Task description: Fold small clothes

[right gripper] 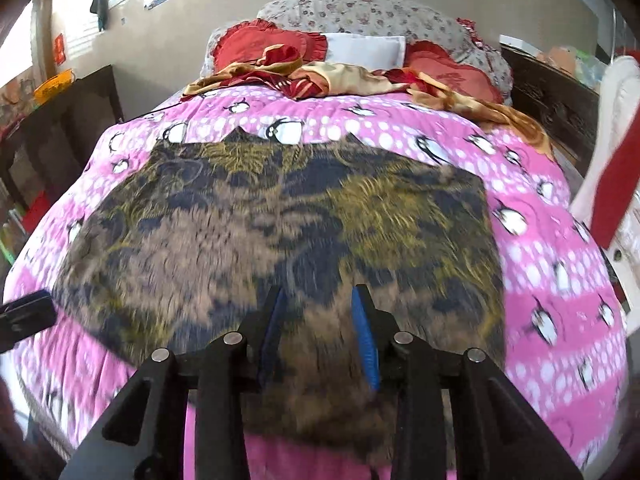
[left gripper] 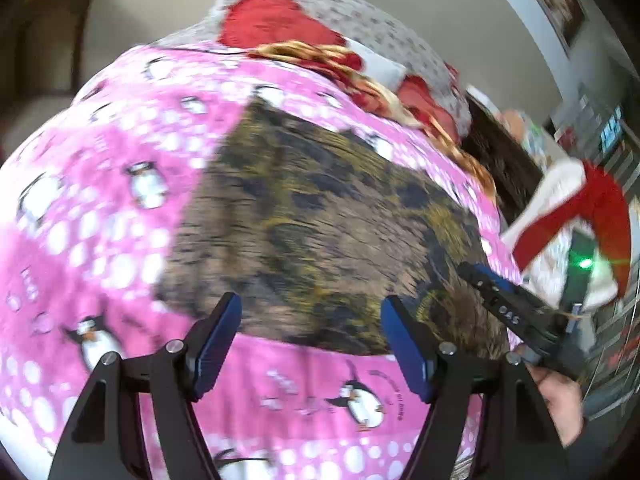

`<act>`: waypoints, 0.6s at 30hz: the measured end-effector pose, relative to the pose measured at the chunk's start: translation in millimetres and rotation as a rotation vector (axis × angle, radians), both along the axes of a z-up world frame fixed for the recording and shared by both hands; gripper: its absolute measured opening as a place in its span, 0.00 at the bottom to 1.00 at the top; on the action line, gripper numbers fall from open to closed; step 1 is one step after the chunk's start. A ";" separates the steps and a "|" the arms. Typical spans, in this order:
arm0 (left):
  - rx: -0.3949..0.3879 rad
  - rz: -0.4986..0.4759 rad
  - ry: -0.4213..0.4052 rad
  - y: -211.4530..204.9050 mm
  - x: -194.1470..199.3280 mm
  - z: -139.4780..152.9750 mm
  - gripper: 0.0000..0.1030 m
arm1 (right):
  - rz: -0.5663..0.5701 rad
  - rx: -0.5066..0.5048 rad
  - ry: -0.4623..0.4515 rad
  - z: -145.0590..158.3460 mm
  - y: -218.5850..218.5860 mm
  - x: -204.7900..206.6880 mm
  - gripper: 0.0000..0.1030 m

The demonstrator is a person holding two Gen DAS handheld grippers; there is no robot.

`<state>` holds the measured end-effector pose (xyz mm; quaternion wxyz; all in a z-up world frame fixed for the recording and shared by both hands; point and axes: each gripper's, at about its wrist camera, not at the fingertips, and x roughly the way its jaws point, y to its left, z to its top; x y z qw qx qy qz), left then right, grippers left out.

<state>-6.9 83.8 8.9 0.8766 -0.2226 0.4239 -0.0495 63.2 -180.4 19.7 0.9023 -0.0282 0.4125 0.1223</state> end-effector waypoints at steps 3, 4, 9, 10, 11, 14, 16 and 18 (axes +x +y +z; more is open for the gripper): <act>-0.150 0.060 0.048 29.6 -10.8 -19.2 0.73 | 0.045 -0.028 0.023 -19.2 8.1 16.7 0.32; -0.198 0.066 0.068 37.3 -13.4 -29.3 0.73 | 0.046 -0.079 0.040 -34.2 10.6 19.4 0.34; -0.374 0.095 0.079 54.0 -3.7 -61.6 0.74 | 0.056 -0.097 -0.039 -50.1 9.9 4.5 0.38; -0.396 0.103 0.078 55.6 0.5 -62.6 0.74 | 0.055 -0.098 -0.037 -50.5 9.9 4.0 0.38; -0.422 0.108 0.069 57.5 5.0 -62.5 0.74 | 0.055 -0.096 -0.038 -50.6 9.6 3.5 0.39; -0.493 0.136 0.043 66.6 18.7 -64.4 0.74 | 0.055 -0.092 -0.036 -51.9 9.4 3.8 0.39; -0.523 0.138 0.019 64.3 20.3 -61.6 0.74 | 0.055 -0.091 -0.037 -52.3 9.5 4.5 0.39; -0.476 0.062 0.024 49.8 22.6 -56.1 0.74 | 0.056 -0.090 -0.036 -51.6 9.6 5.8 0.39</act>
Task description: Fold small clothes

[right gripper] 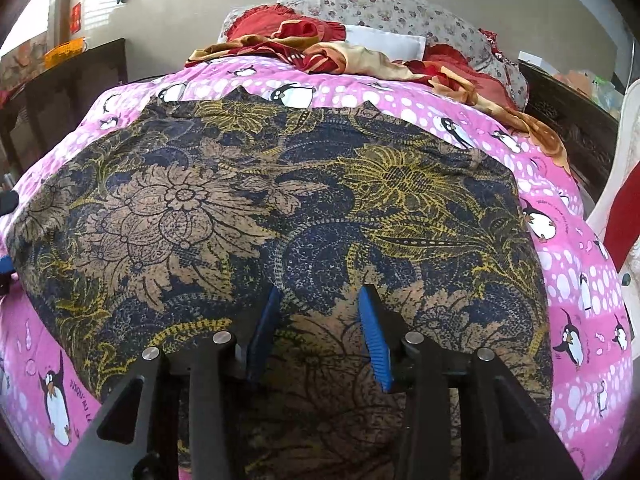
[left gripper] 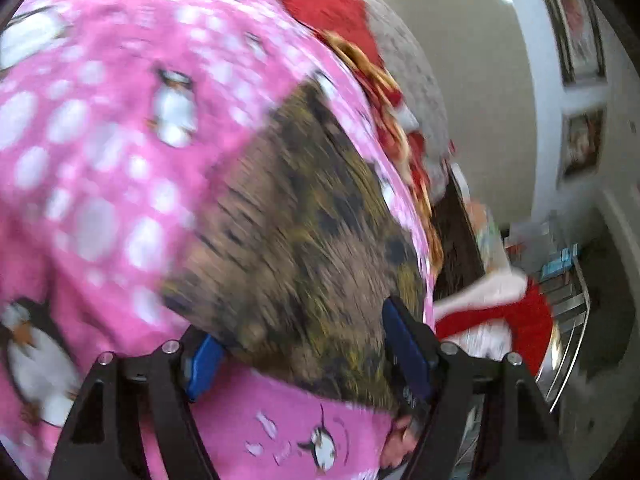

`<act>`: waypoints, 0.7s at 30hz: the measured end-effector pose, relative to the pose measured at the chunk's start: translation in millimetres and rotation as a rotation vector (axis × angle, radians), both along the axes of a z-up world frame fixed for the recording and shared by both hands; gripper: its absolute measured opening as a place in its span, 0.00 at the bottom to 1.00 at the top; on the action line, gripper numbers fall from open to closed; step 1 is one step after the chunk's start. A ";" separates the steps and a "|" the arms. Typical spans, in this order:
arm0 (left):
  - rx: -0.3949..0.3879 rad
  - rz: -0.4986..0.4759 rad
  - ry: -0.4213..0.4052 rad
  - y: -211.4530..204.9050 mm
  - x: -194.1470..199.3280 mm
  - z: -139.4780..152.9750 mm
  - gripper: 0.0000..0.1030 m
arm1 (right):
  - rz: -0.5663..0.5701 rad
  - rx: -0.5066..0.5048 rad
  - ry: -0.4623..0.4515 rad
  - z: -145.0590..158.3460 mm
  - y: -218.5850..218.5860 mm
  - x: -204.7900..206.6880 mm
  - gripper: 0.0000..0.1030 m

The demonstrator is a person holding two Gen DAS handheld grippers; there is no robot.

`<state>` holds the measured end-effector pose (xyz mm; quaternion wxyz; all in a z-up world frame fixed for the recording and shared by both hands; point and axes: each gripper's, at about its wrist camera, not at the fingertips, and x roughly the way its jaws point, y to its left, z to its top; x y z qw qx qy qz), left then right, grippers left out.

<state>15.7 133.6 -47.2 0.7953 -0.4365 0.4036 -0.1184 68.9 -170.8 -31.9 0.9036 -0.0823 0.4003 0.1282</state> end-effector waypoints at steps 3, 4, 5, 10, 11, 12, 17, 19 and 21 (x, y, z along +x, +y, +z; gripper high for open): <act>0.091 0.046 -0.014 10.8 2.4 6.7 0.71 | 0.000 0.000 0.000 -0.1 0.0 -0.3 0.39; 0.073 0.081 -0.003 17.5 4.3 3.4 0.71 | 0.000 0.000 0.000 -0.1 0.0 -0.4 0.39; 0.031 0.092 0.009 22.4 6.5 -0.1 0.70 | 0.000 0.000 0.000 0.0 0.1 -0.5 0.39; 0.065 0.030 -0.011 15.3 10.3 2.7 0.59 | -0.001 -0.012 -0.005 -0.3 1.1 -0.4 0.40; 0.049 0.045 0.011 18.1 10.9 -0.7 0.43 | -0.001 -0.014 -0.006 0.0 1.3 -0.3 0.40; 0.061 0.049 0.027 18.6 11.9 -2.3 0.30 | -0.002 -0.016 -0.006 -0.1 1.5 0.0 0.40; 0.175 0.089 0.063 17.2 5.8 0.3 0.17 | -0.002 -0.023 -0.007 0.0 2.3 -1.0 0.40; 0.237 0.098 0.066 10.2 7.2 5.0 0.16 | -0.003 -0.022 -0.006 -0.1 2.4 -0.8 0.41; 0.292 0.106 0.068 4.9 6.4 10.7 0.15 | -0.004 -0.025 -0.005 0.0 2.9 -0.8 0.41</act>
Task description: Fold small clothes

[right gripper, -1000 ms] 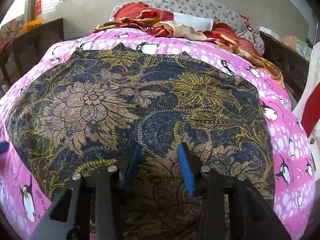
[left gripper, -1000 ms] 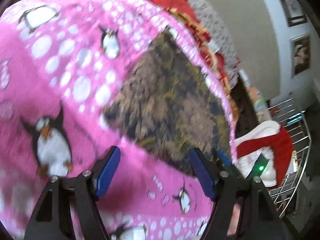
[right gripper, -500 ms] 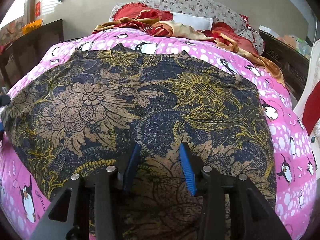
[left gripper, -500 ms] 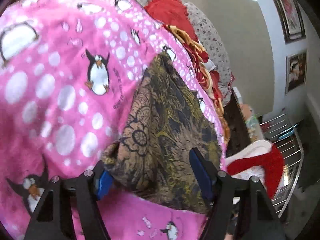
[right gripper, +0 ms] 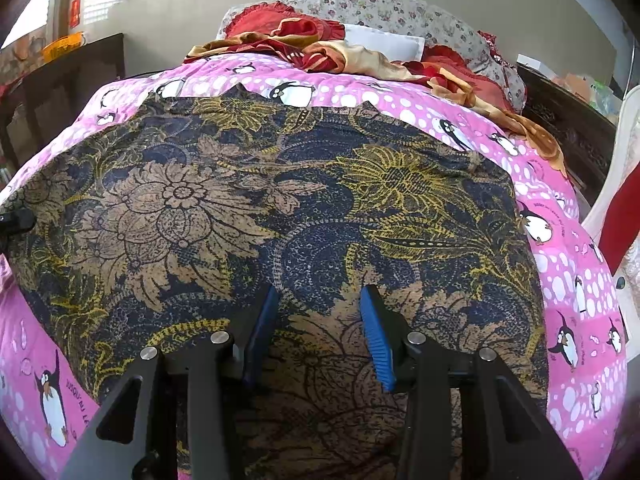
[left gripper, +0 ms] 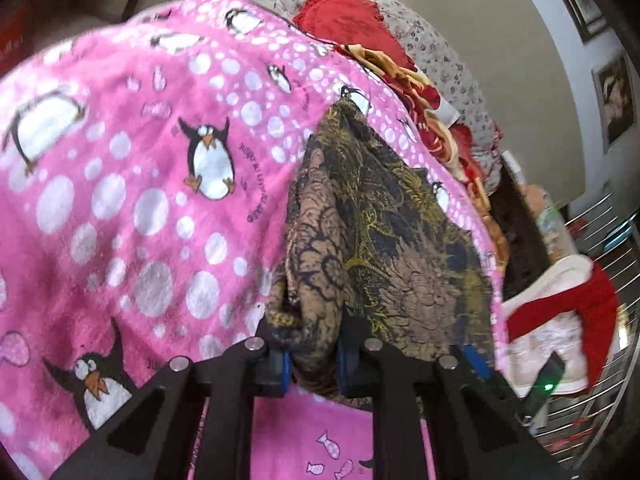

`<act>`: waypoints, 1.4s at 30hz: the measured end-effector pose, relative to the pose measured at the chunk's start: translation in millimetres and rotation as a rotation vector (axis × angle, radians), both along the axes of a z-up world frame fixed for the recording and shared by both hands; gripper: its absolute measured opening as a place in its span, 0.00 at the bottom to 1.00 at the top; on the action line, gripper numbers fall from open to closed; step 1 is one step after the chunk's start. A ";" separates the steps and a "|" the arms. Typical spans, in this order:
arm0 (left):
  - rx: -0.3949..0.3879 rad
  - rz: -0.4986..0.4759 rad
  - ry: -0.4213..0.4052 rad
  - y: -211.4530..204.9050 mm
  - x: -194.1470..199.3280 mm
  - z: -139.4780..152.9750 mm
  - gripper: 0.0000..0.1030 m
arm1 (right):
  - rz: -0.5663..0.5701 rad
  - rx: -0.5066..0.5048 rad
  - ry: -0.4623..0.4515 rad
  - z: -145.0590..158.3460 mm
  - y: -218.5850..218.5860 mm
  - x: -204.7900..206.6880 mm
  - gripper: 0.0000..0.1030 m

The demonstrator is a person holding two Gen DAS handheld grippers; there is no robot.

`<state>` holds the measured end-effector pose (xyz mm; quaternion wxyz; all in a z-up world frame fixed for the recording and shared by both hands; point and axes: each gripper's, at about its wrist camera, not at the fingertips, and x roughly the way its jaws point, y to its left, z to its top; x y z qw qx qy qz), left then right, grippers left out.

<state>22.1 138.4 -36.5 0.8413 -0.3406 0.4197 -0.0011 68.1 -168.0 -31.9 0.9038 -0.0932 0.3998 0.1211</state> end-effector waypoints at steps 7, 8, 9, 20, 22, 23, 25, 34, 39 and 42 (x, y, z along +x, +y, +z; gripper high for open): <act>0.188 -0.021 -0.013 -24.0 4.2 17.9 0.14 | 0.011 -0.116 0.101 34.2 16.8 18.9 0.42; 0.207 -0.025 -0.021 -27.2 4.1 21.2 0.13 | 0.030 -0.117 0.083 45.7 22.2 22.1 0.42; 0.226 -0.029 -0.030 -30.9 4.8 24.7 0.13 | 0.061 -0.106 0.066 59.8 29.6 27.3 0.42; 0.407 -0.102 -0.152 -71.4 2.5 51.0 0.13 | 0.364 0.284 0.441 103.3 144.9 143.9 0.43; 0.419 -0.107 -0.165 -74.4 1.3 52.2 0.13 | 0.373 0.306 0.491 99.5 162.6 159.9 0.43; 0.426 -0.109 -0.170 -75.9 1.5 53.1 0.13 | 0.365 0.315 0.504 98.3 170.8 166.4 0.43; 0.446 -0.118 -0.189 -80.2 1.1 55.7 0.13 | 0.350 0.343 0.535 94.9 184.1 177.6 0.43; 0.530 -0.202 -0.265 -107.5 0.5 67.0 0.13 | 0.346 0.169 0.683 64.4 244.9 200.6 0.44; 0.525 -0.228 -0.279 -116.0 5.0 68.9 0.13 | 0.398 -0.047 0.661 61.5 268.7 190.4 0.44; 0.526 -0.251 -0.296 -122.8 3.5 71.4 0.13 | 0.391 -0.123 0.658 56.4 274.3 189.6 0.44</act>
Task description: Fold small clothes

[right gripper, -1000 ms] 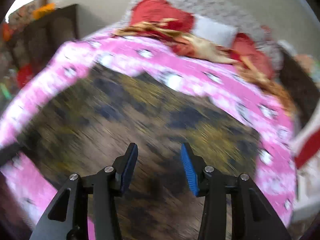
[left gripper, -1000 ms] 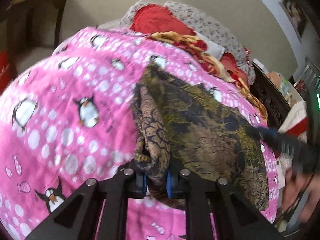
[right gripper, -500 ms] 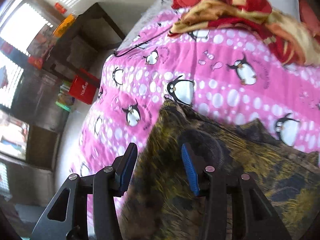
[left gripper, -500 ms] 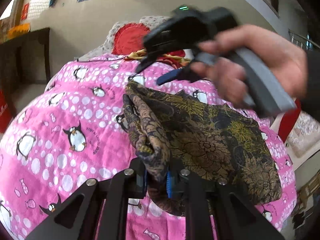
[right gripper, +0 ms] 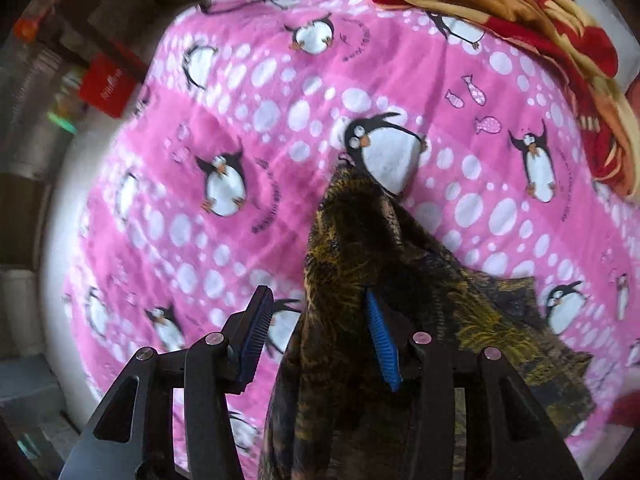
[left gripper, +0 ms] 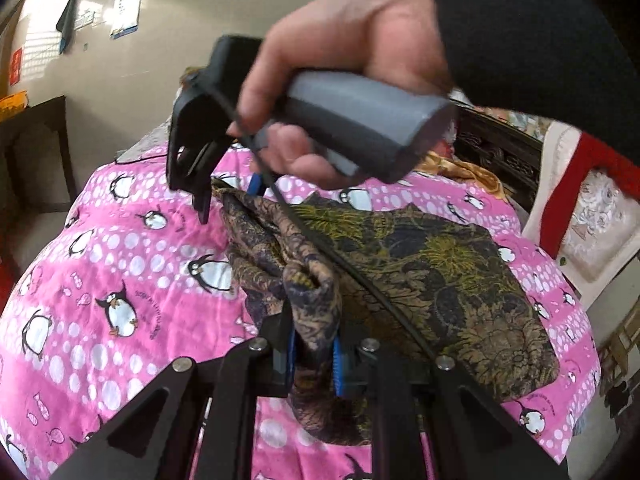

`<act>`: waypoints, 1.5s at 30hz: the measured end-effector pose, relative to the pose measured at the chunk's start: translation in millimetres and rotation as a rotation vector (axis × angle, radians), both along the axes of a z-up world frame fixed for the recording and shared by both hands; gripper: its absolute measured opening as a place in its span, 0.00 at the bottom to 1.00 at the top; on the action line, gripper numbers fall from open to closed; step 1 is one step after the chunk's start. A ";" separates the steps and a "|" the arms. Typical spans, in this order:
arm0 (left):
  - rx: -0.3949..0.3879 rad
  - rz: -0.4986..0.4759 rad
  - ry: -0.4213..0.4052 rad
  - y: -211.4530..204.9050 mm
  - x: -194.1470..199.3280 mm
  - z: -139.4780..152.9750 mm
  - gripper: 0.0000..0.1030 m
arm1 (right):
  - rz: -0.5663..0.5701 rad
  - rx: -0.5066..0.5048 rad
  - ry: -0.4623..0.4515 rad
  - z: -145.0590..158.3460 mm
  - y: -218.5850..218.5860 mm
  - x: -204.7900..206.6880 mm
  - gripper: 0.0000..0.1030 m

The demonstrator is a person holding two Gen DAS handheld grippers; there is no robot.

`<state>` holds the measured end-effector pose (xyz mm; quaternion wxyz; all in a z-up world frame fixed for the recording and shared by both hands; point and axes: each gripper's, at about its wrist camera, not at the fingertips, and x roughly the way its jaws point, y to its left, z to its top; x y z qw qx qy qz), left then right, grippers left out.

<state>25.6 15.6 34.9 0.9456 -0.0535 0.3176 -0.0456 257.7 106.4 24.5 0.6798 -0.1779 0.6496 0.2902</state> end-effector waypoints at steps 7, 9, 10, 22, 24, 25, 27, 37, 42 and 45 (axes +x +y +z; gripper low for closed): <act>-0.016 -0.011 0.011 -4.1 0.5 0.4 0.13 | 0.001 -0.084 -0.047 -7.8 5.2 0.4 0.41; -0.026 -0.017 0.018 -3.6 1.6 1.8 0.12 | 0.004 -0.090 -0.051 -8.8 5.8 3.1 0.34; -0.031 -0.018 0.024 -2.6 2.2 2.2 0.12 | 0.010 -0.103 -0.051 -10.2 4.7 4.8 0.26; -0.069 -0.108 0.092 -52.1 5.8 21.6 0.11 | -0.046 -0.052 -0.113 29.6 -102.2 25.6 0.06; -0.075 -0.137 0.103 -69.7 5.2 23.8 0.11 | -0.068 -0.037 -0.116 36.3 -132.6 28.5 0.06; -0.075 -0.147 0.108 -76.5 5.8 23.9 0.11 | -0.088 -0.028 -0.117 39.8 -153.7 29.9 0.06; -0.070 -0.174 0.116 -95.1 5.2 25.8 0.11 | -0.114 -0.021 -0.122 42.1 -180.3 30.0 0.06; -0.009 -0.280 0.175 -180.6 1.9 15.3 0.11 | -0.211 0.104 -0.154 42.6 -308.9 20.6 0.06; 0.016 -0.310 0.180 -212.0 -4.5 6.7 0.11 | -0.225 0.153 -0.143 29.9 -350.3 16.5 0.06; 0.048 -0.334 0.184 -231.6 -7.2 0.0 0.11 | -0.216 0.191 -0.139 25.7 -369.6 15.4 0.06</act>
